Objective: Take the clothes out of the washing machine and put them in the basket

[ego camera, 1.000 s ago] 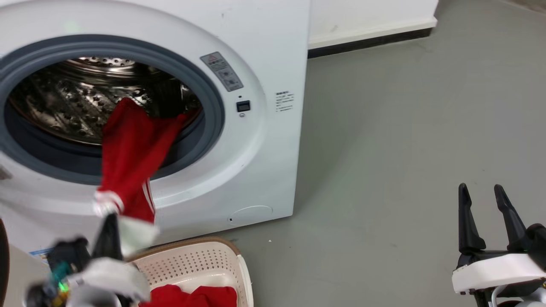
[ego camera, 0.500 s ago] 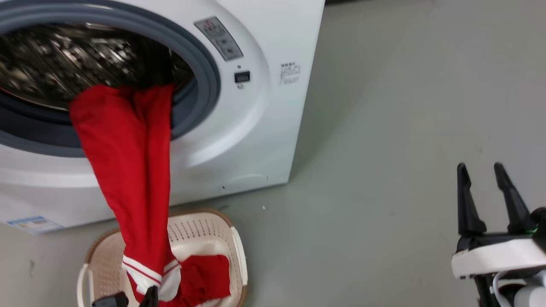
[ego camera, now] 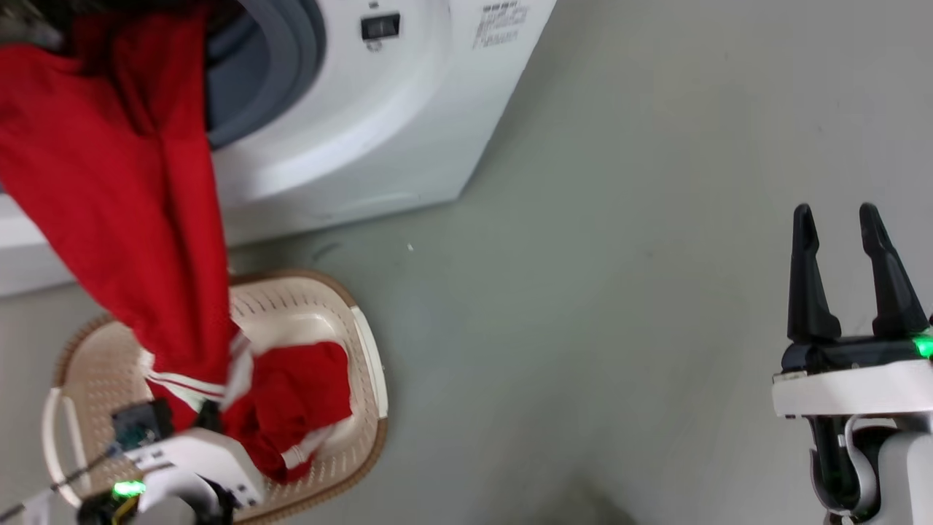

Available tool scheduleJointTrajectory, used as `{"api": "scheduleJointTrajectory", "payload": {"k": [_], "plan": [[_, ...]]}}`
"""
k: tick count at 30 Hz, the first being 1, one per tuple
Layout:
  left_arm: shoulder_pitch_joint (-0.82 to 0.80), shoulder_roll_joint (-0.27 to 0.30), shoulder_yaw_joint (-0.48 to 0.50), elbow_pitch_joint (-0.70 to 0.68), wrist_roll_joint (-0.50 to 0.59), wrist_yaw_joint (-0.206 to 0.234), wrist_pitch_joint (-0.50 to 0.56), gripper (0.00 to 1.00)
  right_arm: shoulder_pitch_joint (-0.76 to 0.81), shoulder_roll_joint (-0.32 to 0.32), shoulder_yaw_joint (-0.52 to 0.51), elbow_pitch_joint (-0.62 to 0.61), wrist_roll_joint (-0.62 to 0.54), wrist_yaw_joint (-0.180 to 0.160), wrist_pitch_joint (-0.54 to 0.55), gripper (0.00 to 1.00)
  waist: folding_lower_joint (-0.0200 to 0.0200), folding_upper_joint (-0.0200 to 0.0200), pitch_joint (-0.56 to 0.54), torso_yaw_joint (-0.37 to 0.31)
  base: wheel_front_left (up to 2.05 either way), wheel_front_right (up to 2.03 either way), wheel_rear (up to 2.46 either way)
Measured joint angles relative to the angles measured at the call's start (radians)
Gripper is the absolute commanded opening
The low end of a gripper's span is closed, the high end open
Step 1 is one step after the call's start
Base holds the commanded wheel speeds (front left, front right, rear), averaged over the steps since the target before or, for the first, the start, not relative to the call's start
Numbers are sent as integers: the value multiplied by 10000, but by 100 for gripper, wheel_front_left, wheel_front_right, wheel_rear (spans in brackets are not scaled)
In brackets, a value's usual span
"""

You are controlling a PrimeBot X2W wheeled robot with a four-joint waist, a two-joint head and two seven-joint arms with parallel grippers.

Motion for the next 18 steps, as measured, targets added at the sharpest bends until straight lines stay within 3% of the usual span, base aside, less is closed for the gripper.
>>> {"api": "scheduleJointTrajectory", "payload": {"k": [8,12,14,15,18], "plan": [[-2096,408,232,1824,35,-366,-54,0,-579,2,167,449,309,0,-462,100,0,0,1570,-421,0,0,0],[-2537,546,418,2376,-109,-495,-54,0,-584,2,213,648,437,0,-575,100,0,0,1777,-610,0,0,0],[-2722,644,539,2569,-232,-573,-54,46,-586,2,230,740,451,0,-623,100,-1,0,1812,-665,0,0,0],[-2796,677,564,2650,-251,-619,-52,96,-593,2,236,767,453,0,-635,100,0,0,1815,-680,0,0,0],[-2947,711,685,2824,-301,-642,-50,100,-676,2,257,863,485,0,-665,100,-1,0,1772,-721,0,0,0]]}}
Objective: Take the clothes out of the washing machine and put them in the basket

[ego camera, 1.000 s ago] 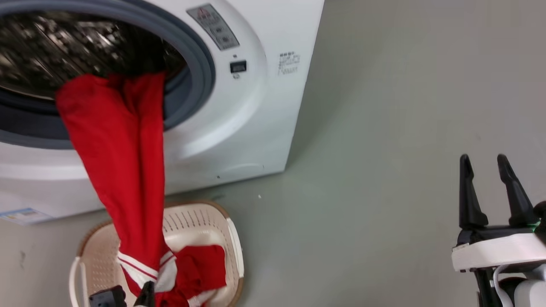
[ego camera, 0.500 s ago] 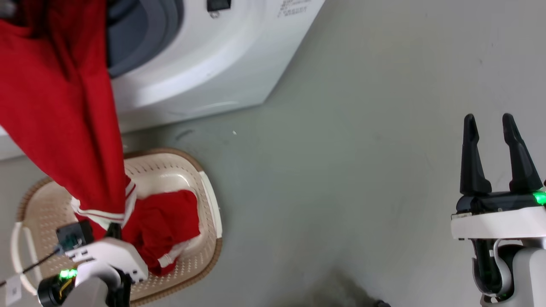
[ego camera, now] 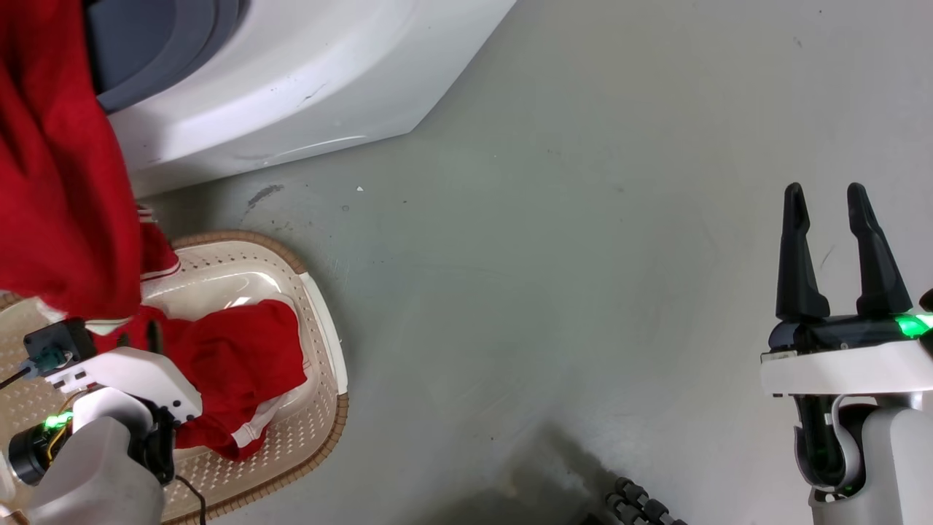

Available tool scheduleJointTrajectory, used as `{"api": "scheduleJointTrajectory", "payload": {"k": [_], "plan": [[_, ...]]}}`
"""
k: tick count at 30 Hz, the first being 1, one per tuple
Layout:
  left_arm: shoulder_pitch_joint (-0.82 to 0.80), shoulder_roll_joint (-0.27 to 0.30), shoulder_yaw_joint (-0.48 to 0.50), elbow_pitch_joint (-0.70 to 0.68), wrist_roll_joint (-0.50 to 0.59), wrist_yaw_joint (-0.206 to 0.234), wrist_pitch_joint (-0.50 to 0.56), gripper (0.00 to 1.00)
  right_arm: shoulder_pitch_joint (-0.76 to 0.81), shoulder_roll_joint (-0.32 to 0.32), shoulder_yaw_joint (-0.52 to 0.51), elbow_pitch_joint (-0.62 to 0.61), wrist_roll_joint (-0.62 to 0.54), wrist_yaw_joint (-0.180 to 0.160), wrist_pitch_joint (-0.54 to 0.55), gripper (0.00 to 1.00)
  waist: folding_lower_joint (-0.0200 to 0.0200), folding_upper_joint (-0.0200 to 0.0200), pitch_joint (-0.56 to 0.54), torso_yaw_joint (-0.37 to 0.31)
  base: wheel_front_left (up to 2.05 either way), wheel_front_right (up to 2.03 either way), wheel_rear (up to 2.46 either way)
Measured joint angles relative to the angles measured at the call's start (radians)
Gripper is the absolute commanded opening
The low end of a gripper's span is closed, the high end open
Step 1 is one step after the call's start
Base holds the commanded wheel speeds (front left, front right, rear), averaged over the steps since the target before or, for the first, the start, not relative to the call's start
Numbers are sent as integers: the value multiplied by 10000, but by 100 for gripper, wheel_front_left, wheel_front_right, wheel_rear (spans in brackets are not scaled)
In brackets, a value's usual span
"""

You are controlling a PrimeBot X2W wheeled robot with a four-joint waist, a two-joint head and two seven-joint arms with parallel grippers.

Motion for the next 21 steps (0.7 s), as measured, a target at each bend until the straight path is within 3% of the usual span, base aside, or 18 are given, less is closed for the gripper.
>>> {"api": "scheduleJointTrajectory", "payload": {"k": [10,21], "plan": [[595,-88,282,-238,155,-84,10,100,44,0,-8,251,-150,0,-67,100,-1,0,-845,51,0,0,0],[2397,-798,920,-2313,1101,-44,10,100,855,6,-261,109,-867,0,339,100,-2,0,-2765,608,0,0,0]]}}
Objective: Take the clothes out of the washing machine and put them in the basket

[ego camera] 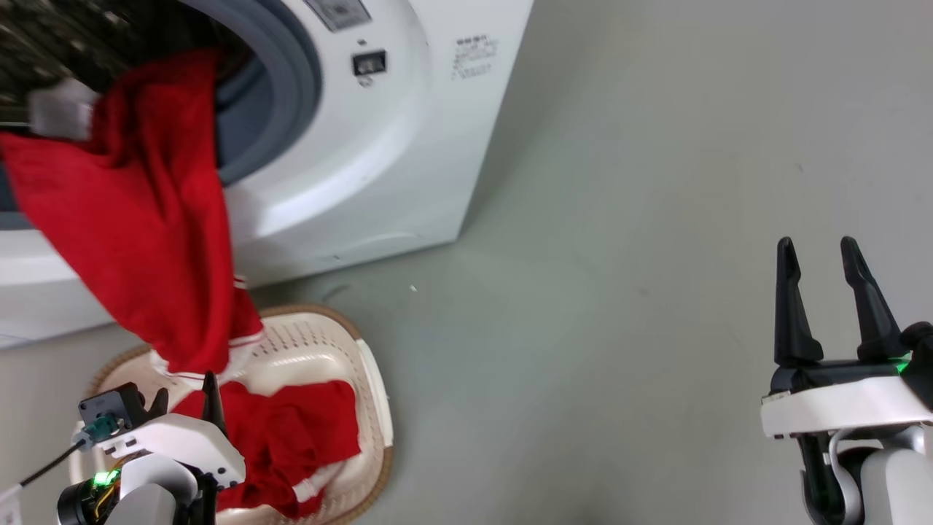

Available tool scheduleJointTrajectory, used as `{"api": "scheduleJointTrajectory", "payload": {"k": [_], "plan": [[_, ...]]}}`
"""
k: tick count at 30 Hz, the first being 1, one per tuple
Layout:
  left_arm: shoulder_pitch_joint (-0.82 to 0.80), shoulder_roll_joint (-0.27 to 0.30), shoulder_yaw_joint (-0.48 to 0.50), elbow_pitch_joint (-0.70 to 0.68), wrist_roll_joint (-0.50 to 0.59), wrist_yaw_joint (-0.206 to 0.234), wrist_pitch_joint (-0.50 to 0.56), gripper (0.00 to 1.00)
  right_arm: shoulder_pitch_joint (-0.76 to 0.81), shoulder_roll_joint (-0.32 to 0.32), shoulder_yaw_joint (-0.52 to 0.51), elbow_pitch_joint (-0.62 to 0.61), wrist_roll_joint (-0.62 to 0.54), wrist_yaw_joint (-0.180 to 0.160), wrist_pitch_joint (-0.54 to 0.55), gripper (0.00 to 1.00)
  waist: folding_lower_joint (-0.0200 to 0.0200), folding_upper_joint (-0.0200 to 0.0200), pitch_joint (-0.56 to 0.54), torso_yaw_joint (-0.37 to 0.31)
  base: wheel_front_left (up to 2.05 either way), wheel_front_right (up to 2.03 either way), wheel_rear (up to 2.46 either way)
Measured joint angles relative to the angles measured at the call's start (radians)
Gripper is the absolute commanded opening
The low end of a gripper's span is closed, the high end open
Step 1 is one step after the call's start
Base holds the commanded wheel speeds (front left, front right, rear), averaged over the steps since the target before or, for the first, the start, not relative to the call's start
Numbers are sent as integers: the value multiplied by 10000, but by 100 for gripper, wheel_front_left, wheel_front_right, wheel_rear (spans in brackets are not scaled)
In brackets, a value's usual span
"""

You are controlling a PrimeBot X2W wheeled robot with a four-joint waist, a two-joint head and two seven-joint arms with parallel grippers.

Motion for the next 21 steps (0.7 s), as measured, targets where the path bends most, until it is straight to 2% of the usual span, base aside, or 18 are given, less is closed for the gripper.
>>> {"api": "scheduleJointTrajectory", "payload": {"k": [13,17,21], "plan": [[1244,-523,953,-3931,2008,-75,0,100,721,0,-347,-602,-61,0,548,100,-2,0,-1511,740,0,0,0],[1143,-476,830,-4172,2506,-286,0,100,738,-2,-324,-631,102,0,548,100,-2,0,-1475,635,0,0,0],[544,-194,600,-3499,2721,-424,88,100,733,-4,-215,-587,261,0,458,100,-2,0,-1309,438,0,0,0]]}}
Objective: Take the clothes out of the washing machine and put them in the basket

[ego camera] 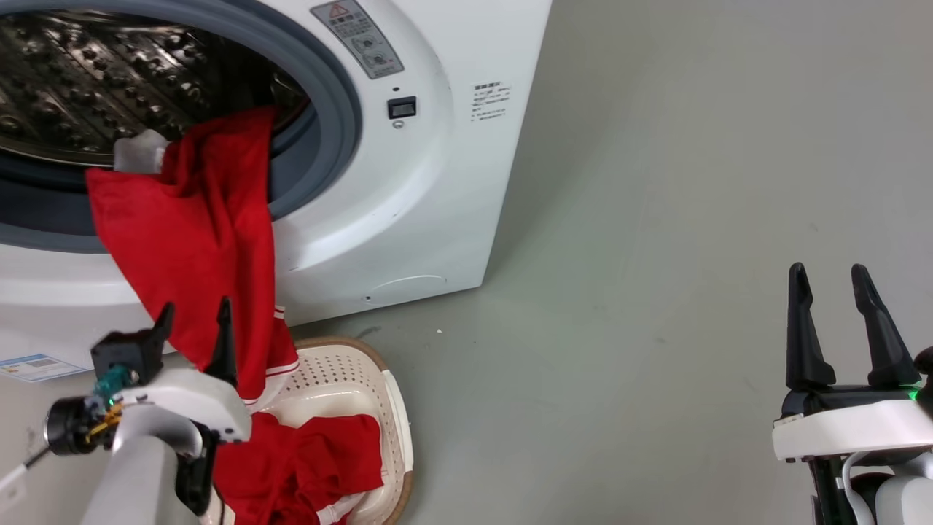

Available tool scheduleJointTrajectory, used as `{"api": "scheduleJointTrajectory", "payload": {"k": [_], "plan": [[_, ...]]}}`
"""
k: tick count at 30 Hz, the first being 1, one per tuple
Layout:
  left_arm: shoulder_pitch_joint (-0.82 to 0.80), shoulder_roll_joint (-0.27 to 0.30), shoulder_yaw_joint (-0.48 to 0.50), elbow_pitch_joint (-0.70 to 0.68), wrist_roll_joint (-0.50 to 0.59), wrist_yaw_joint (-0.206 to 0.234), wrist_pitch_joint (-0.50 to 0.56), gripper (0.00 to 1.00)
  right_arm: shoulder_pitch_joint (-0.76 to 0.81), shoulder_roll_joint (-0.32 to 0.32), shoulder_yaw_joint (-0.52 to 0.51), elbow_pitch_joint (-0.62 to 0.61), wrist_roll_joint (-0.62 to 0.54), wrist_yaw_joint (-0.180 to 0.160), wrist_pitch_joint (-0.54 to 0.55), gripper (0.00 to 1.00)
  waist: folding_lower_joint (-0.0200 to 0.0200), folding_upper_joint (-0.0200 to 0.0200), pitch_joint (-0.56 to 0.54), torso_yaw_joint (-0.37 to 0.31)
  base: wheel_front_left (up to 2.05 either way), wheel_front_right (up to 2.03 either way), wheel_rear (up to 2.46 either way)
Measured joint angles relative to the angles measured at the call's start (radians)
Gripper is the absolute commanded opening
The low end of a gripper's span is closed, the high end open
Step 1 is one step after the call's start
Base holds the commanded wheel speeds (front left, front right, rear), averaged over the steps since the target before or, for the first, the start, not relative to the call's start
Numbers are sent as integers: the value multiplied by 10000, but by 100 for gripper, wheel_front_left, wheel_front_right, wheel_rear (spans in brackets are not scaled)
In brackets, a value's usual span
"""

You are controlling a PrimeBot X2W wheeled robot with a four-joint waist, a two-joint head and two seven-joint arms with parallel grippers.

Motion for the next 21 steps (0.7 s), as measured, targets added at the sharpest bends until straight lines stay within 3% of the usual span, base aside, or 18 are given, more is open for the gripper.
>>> {"api": "scheduleJointTrajectory", "payload": {"k": [12,21], "plan": [[-2362,1225,-190,2493,-151,-322,2011,100,-261,4,357,571,500,0,-454,100,2,0,826,-698,0,0,0],[-3639,1720,-245,3820,-263,-336,2926,100,-624,0,554,1001,715,0,-711,100,3,0,1296,-1038,0,0,0]]}}
